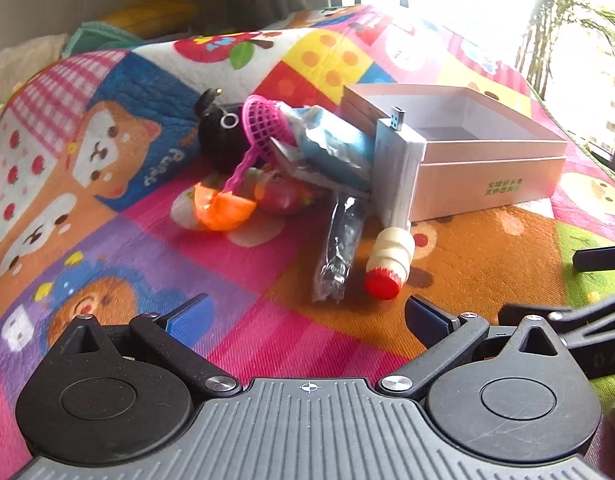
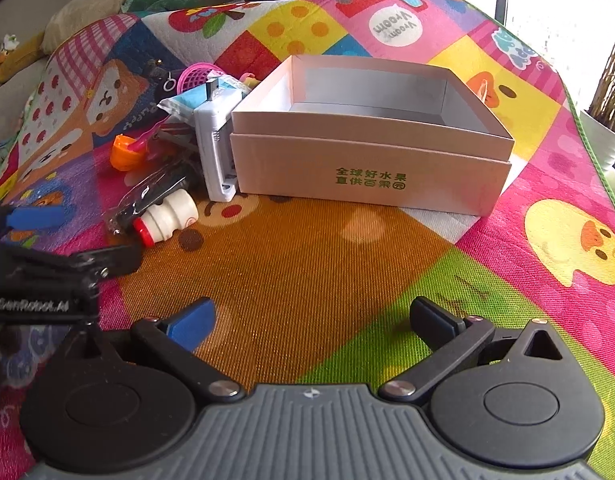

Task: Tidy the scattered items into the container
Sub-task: 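Reach the right tool to the white battery charger while left tool approaches the red-capped bottle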

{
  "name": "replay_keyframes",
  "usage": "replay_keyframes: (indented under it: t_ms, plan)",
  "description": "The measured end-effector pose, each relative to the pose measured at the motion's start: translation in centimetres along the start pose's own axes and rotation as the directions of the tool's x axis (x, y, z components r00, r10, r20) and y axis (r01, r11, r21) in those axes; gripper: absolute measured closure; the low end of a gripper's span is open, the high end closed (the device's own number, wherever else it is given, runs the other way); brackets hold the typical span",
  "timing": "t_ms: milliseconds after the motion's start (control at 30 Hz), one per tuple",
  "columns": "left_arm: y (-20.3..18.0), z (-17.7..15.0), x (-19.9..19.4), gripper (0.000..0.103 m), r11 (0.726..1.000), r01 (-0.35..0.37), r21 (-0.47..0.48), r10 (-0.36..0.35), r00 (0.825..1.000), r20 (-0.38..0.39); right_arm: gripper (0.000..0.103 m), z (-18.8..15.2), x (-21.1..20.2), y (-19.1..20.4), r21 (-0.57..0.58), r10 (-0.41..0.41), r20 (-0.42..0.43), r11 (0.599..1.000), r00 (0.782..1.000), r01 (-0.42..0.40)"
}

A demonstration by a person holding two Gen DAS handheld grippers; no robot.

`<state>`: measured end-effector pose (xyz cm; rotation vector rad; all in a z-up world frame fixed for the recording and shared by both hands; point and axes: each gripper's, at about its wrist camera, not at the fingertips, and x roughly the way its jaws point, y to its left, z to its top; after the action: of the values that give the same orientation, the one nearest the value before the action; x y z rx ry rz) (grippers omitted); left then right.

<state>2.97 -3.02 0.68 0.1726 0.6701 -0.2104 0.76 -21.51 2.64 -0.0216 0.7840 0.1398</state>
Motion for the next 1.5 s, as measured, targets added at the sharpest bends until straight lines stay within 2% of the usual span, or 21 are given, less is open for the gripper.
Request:
replay_keyframes:
  t_ms: [67, 133, 233, 267, 300, 367, 467, 533, 667, 800, 833, 900, 933, 1100, 1133, 1167, 1200, 1300, 1367, 1433, 1500]
  plan:
    - [-0.2, 0.8, 1.4, 0.000, 0.997, -0.044, 0.061, 0.045, 0.999, -0.013, 0.000, 0.0, -0.1, 0.0, -0.012, 0.006, -0.002, 1.000, 1.000, -0.006]
    - [0.4, 1.2, 1.8, 0.000, 0.982, -0.158, 0.103, 0.157, 0.987, 0.023, 0.000, 0.0, 0.0, 0.1, -0.022, 0.005, -0.003, 1.000, 1.000, -0.005]
    - [3.1, 1.2, 1.5, 0.000, 0.920, -0.379, 0.097, 0.370, 0.924, 0.099, 0.000, 0.0, -0.1, 0.1, -0.030, 0.007, -0.003, 1.000, 1.000, -0.007]
    - [4.3, 1.1, 1.2, 0.000, 0.908, -0.414, 0.071, 0.406, 0.908, 0.102, 0.000, 0.1, 0.0, 0.2, -0.038, 0.011, -0.005, 0.999, 1.000, -0.011]
    - [5.8, 1.0, 0.8, 0.000, 0.906, -0.422, 0.036, 0.418, 0.904, 0.096, 0.000, 0.2, 0.1, 0.3, -0.052, 0.021, -0.008, 0.998, 1.000, -0.021]
    - [8.1, 0.8, -0.1, 0.000, 0.924, -0.378, -0.052, 0.381, 0.921, 0.083, 0.000, 0.6, 0.3, 0.7, -0.087, 0.048, -0.016, 0.995, 0.999, -0.049]
    - [10.0, 0.4, -1.7, 0.000, 0.965, -0.208, -0.159, 0.226, 0.969, 0.100, 0.000, 1.5, 1.0, 1.3, -0.107, 0.084, -0.029, 0.990, 0.996, -0.087]
    - [9.5, 0.4, -2.5, 0.000, 0.981, -0.096, -0.169, 0.120, 0.984, 0.133, 0.000, 1.6, 1.4, 1.7, -0.115, 0.084, -0.014, 0.990, 0.996, -0.085]
    - [5.9, 2.1, -2.9, 0.000, 0.990, 0.101, -0.098, -0.082, 0.979, 0.185, 0.000, 1.4, 1.3, 1.7, -0.112, 0.086, 0.001, 0.990, 0.996, -0.085]
    - [1.8, 5.0, -1.5, 0.001, 0.981, 0.192, -0.022, -0.186, 0.968, 0.167, 0.000, 1.3, 1.3, 1.6, -0.100, 0.088, 0.003, 0.991, 0.996, -0.087]
    - [0.9, 5.5, -1.2, 0.003, 0.980, 0.197, -0.001, -0.194, 0.965, 0.174, 0.000, 1.3, 1.3, 1.5, -0.095, 0.092, 0.006, 0.991, 0.996, -0.091]
    - [-0.7, 6.2, -0.3, 0.016, 0.980, 0.195, 0.035, -0.198, 0.964, 0.177, 0.000, 1.3, 1.2, 1.3, -0.090, 0.101, 0.009, 0.991, 0.995, -0.100]
    - [-1.3, 6.6, 0.4, 0.031, 0.981, 0.192, 0.039, -0.196, 0.967, 0.165, 0.000, 1.2, 1.2, 1.2, -0.087, 0.107, 0.011, 0.991, 0.994, -0.106]
    - [-2.2, 6.6, 2.8, 0.042, 0.982, 0.191, 0.017, -0.191, 0.972, 0.135, 0.000, 1.2, 1.2, 1.3, -0.100, 0.101, 0.014, 0.990, 0.995, -0.099]
    - [-1.9, 6.4, 2.5, 0.050, 0.982, 0.187, 0.008, -0.186, 0.972, 0.143, 0.000, 1.2, 1.2, 1.3, -0.100, 0.101, 0.015, 0.990, 0.995, -0.099]
    - [-1.4, 6.3, 2.2, 0.068, 0.987, 0.160, -0.004, -0.158, 0.976, 0.149, 0.000, 1.2, 1.2, 1.3, -0.098, 0.103, 0.016, 0.990, 0.995, -0.101]
    - [-0.6, 6.1, 1.6, 0.073, 0.993, 0.115, -0.017, -0.111, 0.981, 0.159, 0.000, 1.2, 1.2, 1.2, -0.095, 0.106, 0.018, 0.990, 0.994, -0.104]
    - [2.5, 5.3, 0.8, 0.074, 0.999, -0.021, -0.049, 0.029, 0.986, 0.164, 0.000, 1.2, 1.2, 1.1, -0.092, 0.109, 0.020, 0.990, 0.994, -0.107]
    - [4.5, 4.2, 0.5, 0.074, 0.995, -0.066, -0.076, 0.076, 0.988, 0.135, 0.000, 1.2, 1.3, 1.4, -0.106, 0.098, 0.016, 0.990, 0.995, -0.096]
    - [6.0, 3.0, 0.3, 0.072, 0.993, -0.066, -0.102, 0.076, 0.992, 0.098, 0.000, 1.3, 1.4, 1.5, -0.112, 0.093, 0.015, 0.989, 0.996, -0.091]
    - [6.5, 1.9, -0.2, 0.068, 0.992, -0.021, -0.126, 0.031, 0.996, 0.084, 0.000, 1.3, 1.4, 1.6, -0.116, 0.093, 0.015, 0.989, 0.996, -0.090]
